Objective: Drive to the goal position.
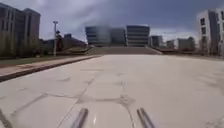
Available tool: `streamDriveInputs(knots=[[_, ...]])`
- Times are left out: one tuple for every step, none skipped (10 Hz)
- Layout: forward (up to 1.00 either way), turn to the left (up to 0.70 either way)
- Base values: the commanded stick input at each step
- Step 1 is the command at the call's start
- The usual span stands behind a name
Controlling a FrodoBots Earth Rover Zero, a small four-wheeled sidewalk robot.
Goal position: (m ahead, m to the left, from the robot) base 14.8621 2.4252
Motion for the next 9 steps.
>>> streamDriveInputs(knots=[[1.00,0.00],[1.00,0.00],[1.00,0.00],[1.00,0.00],[1.00,0.00],[1.00,0.00],[1.00,0.00],[1.00,-0.03],[1.00,-0.20]])
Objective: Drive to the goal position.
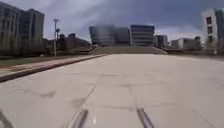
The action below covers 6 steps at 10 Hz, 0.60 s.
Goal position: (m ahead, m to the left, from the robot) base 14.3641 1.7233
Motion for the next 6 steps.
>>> streamDriveInputs(knots=[[1.00,-0.38],[1.00,-0.40],[1.00,-0.40],[1.00,-0.30],[1.00,0.00],[1.00,0.00]])
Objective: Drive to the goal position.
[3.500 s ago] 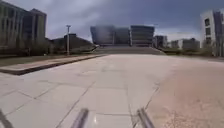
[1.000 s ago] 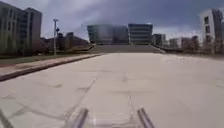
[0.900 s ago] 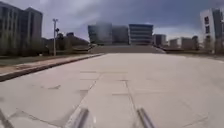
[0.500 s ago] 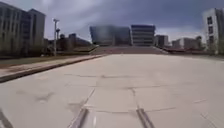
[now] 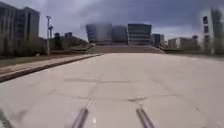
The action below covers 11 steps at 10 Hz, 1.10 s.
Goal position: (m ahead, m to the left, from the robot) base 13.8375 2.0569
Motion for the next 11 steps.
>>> streamDriveInputs(knots=[[1.00,0.00],[1.00,0.00],[1.00,0.00],[1.00,0.00],[1.00,0.00],[1.00,0.00],[1.00,0.00],[1.00,0.00],[1.00,0.00],[1.00,0.00],[1.00,0.00]])
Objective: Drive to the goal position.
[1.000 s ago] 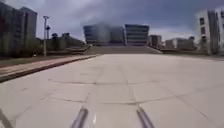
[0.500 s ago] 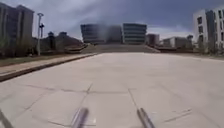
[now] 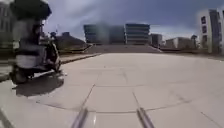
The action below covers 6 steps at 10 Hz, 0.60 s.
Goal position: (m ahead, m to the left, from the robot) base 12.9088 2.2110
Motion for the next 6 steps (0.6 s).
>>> streamDriveInputs(knots=[[1.00,0.00],[1.00,0.00],[1.00,-0.22],[1.00,-0.37],[1.00,-0.39],[1.00,-0.39]])
